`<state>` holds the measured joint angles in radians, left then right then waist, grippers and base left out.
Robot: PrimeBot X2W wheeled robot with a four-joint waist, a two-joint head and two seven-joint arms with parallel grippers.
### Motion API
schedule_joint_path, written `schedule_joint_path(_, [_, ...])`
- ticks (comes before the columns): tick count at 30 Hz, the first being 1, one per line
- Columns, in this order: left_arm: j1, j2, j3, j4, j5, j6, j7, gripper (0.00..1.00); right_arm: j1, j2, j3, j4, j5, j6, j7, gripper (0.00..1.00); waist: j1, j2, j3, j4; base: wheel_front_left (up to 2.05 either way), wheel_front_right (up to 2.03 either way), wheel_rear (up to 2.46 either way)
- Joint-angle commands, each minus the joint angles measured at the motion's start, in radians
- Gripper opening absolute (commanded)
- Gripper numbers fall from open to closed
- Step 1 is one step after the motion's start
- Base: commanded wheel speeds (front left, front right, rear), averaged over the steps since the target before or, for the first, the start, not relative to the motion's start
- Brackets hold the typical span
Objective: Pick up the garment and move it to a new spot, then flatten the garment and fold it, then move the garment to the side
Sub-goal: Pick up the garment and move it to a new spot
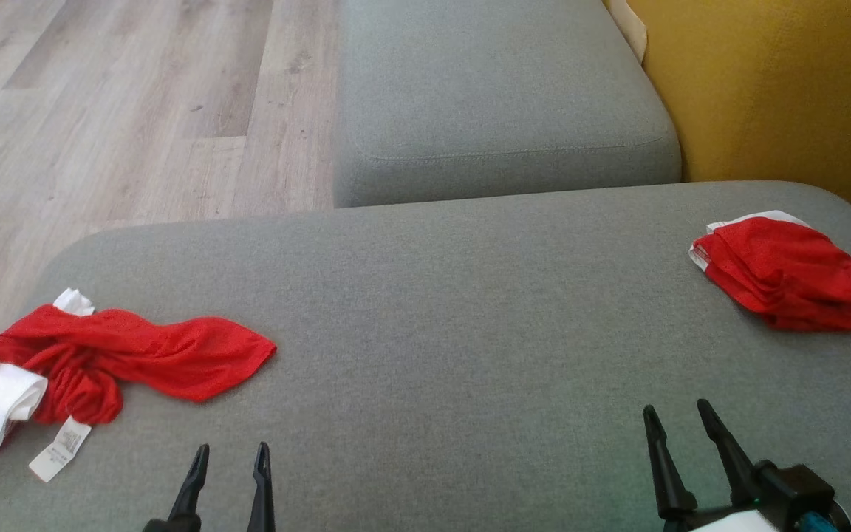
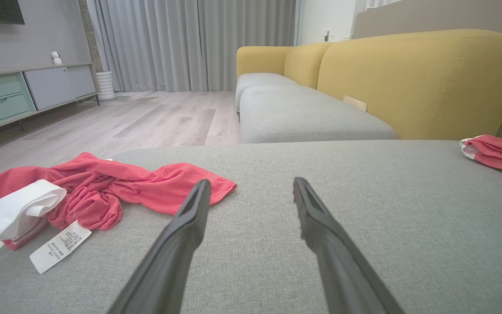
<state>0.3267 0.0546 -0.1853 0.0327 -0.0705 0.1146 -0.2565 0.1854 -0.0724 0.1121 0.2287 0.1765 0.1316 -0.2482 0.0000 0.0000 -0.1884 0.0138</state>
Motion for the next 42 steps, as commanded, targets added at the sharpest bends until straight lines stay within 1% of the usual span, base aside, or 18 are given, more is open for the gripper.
schedule_joint_path(1, [-0.048,-0.004,0.034,-0.031,0.009,0.001,-0.005,1.00,-0.042,-0.006,0.023,-0.028,0.009,-0.001,-0.014,1.00,0.0000,0.0000,0.001,0.001,0.00,0.00,0.00])
schedule_joint_path(7, [-0.052,-0.004,0.037,-0.030,0.016,0.000,-0.005,1.00,-0.037,-0.006,0.027,-0.027,0.015,-0.001,-0.014,1.00,0.0000,0.0000,0.007,0.022,0.00,0.00,0.00])
schedule_joint_path(12, [-0.058,-0.004,0.044,-0.031,0.025,-0.002,-0.005,1.00,-0.032,-0.004,0.031,-0.026,0.017,-0.001,-0.014,1.00,0.0000,0.0000,0.018,0.066,0.00,0.00,0.00])
schedule_joint_path(15, [-0.060,-0.004,0.049,-0.031,0.030,-0.004,-0.005,1.00,-0.029,-0.001,0.033,-0.028,0.018,-0.001,-0.014,1.00,0.0000,0.0000,0.024,0.107,0.00,0.00,0.00])
schedule_joint_path(16, [-0.060,-0.004,0.049,-0.031,0.030,-0.004,-0.005,1.00,-0.029,-0.001,0.033,-0.028,0.018,-0.001,-0.014,1.00,0.0000,0.0000,0.024,0.107,0.00,0.00,0.00])
schedule_joint_path(23, [-0.065,0.006,0.056,-0.026,0.044,-0.019,-0.005,1.00,-0.021,0.001,0.070,-0.021,0.014,-0.001,-0.014,1.00,0.0000,0.0000,0.032,0.228,0.00,0.00,0.00])
schedule_joint_path(33, [-0.064,0.018,0.078,-0.034,0.047,-0.023,-0.005,1.00,-0.016,0.007,0.076,-0.019,0.022,-0.001,-0.014,1.00,0.0000,0.0000,0.049,0.384,0.00,0.00,0.00])
schedule_joint_path(42, [-0.071,0.016,0.109,-0.060,0.040,-0.008,-0.005,1.00,-0.079,-0.004,0.107,-0.003,0.017,-0.001,-0.014,1.00,0.0000,0.0000,0.119,0.454,0.00,0.00,0.00])
